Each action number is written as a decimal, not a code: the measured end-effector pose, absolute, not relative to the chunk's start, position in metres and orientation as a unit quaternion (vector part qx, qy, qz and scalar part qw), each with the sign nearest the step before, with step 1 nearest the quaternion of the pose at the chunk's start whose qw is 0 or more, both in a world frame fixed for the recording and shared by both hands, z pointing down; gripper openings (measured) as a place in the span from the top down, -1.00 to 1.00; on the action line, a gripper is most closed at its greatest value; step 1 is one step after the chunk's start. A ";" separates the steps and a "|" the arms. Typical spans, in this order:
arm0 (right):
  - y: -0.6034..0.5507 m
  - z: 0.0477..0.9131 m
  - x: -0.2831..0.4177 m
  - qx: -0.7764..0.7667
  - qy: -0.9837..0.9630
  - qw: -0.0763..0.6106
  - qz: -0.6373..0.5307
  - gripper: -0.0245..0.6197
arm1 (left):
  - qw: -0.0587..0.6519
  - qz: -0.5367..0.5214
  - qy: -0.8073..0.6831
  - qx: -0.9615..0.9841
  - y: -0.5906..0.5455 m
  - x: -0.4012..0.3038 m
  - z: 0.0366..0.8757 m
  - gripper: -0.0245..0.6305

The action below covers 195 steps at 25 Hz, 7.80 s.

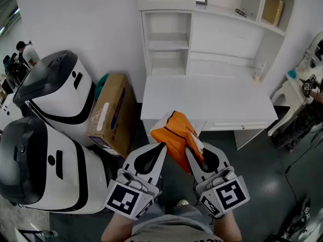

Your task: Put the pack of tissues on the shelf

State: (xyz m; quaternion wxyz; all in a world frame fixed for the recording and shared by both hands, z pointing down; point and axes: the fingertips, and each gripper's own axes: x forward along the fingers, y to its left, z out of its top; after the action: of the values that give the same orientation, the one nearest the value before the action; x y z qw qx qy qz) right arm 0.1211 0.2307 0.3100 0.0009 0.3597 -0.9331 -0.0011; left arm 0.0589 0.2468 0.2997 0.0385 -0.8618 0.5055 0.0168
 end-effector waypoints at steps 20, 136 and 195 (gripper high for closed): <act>0.224 0.317 0.020 0.386 -0.922 -0.006 0.008 0.70 | 0.008 -0.001 0.479 -0.878 0.239 -0.041 0.317 0.85; -0.154 0.321 -0.010 0.458 -0.889 0.009 0.029 0.70 | -0.007 0.024 0.413 -0.910 -0.154 -0.073 0.312 0.85; -0.322 0.301 -0.027 0.349 -0.936 0.036 0.000 0.70 | -0.024 0.018 0.577 -0.816 -0.231 -0.098 0.314 0.85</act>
State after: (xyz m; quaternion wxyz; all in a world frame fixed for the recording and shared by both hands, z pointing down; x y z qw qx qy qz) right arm -0.0266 -0.3217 0.3010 0.0362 0.3491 -0.9364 0.0000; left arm -0.0984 -0.2311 0.3138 -0.0244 -0.8159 0.5774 0.0184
